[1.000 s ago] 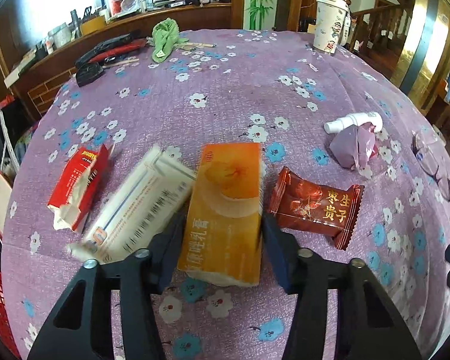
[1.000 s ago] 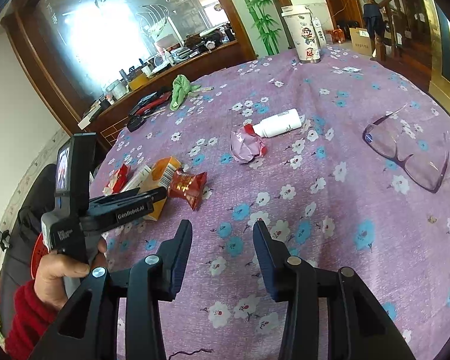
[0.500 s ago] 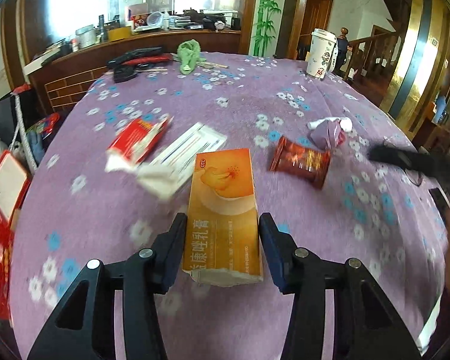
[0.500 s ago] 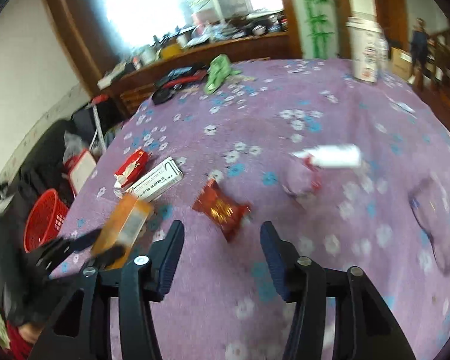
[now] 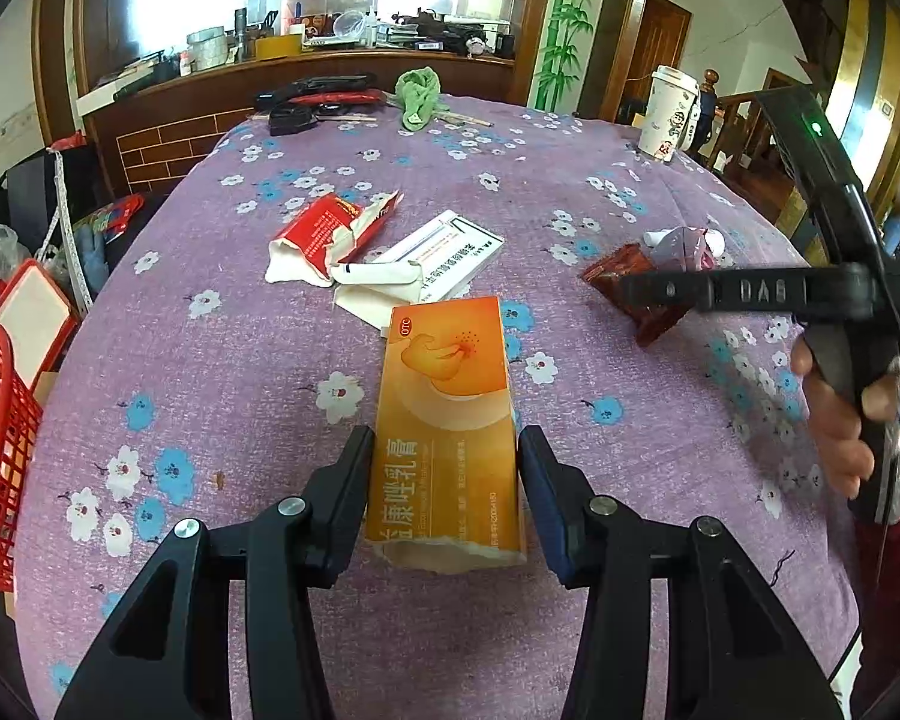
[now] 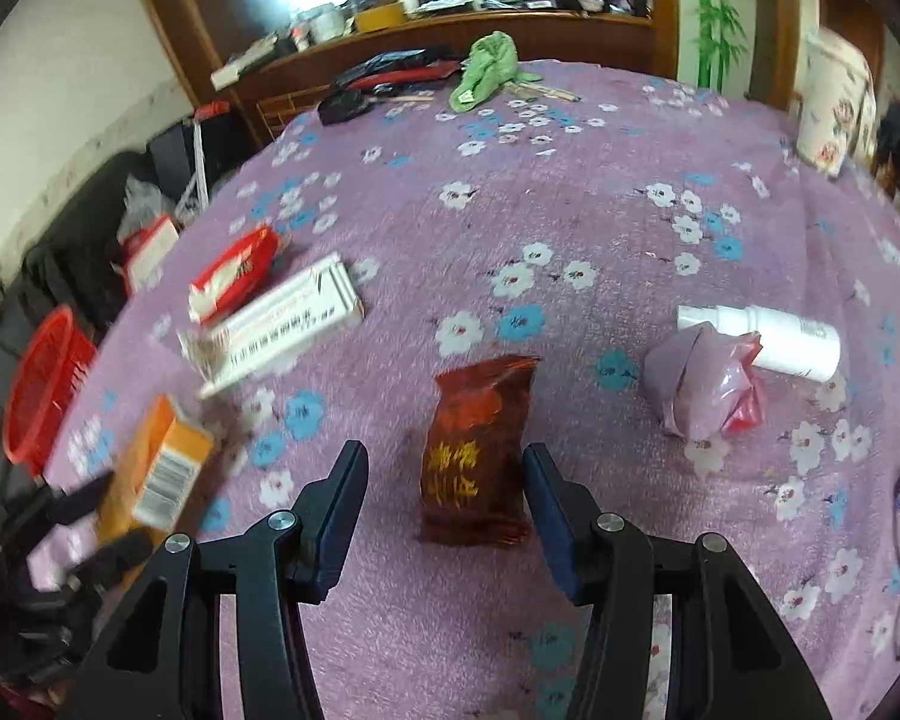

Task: Collect trash
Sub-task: 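Grasp the orange box with the left tool while the right tool grasps the brown candy wrapper, then lift the orange box and candy wrapper up off the table with both tools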

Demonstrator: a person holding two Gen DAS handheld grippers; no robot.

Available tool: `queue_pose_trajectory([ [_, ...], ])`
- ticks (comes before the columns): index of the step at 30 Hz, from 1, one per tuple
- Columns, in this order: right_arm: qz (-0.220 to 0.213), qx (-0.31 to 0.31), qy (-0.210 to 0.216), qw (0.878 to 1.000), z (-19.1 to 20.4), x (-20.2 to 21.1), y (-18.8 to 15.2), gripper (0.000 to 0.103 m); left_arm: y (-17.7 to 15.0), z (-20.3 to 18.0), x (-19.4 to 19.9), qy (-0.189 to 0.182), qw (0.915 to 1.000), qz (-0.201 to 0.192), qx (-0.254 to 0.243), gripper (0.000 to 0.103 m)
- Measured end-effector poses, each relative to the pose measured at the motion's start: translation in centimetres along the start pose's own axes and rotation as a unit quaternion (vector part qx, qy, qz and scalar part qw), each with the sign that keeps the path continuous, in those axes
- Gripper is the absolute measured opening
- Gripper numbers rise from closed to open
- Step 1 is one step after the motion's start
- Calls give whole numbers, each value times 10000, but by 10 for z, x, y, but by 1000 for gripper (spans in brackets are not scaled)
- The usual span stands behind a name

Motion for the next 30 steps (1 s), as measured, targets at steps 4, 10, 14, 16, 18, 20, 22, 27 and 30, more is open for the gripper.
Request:
queue_pose_trajectory([
  [4, -92, -127, -168, 9997, -2, -2, -3, 36, -1, -2, -3, 19, 10000, -11, 5, 48],
  [10, -90, -467, -80, 9988, -9, -8, -4, 38, -2, -3, -5, 113, 9999, -39, -29, 48],
  [14, -180, -573, -81, 9982, -11, -10, -7, 37, -4, 1, -7, 155, 9999, -18, 29, 48],
  [16, -250, -659, -163, 9974, -13, -6, -10, 37, -4, 2, -6, 136, 9999, -56, 59, 48],
  [18, -365, -770, -159, 9962, -12, 6, -15, 37, -4, 4, -6, 133, 9999, -53, 90, 48],
  [20, -570, -813, -191, 9949, -5, 26, -22, 37, -4, 4, -6, 126, 9998, -69, 99, 48],
  [22, -830, -809, -193, 9931, 6, 45, -33, 37, -4, 3, -5, 132, 9998, -114, 101, 48],
  [27, -1209, -668, -359, 9898, 33, 67, -58, 37, -3, 5, -2, 192, 9995, -206, 136, 48],
  [30, -1306, -697, -447, 9880, 36, 69, -66, 37, -4, 5, 2, 259, 9992, -285, 128, 48],
])
Point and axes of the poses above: each gripper's, at about its wrist camera, not at the fingertips, and x roughly against the way its jaws point, z to its left, y to its top, the point moved 7 cm from there along -x, roughly the way its jaws point, and after that the axes turned 2 degrees about -z, right-handed, at the moved point
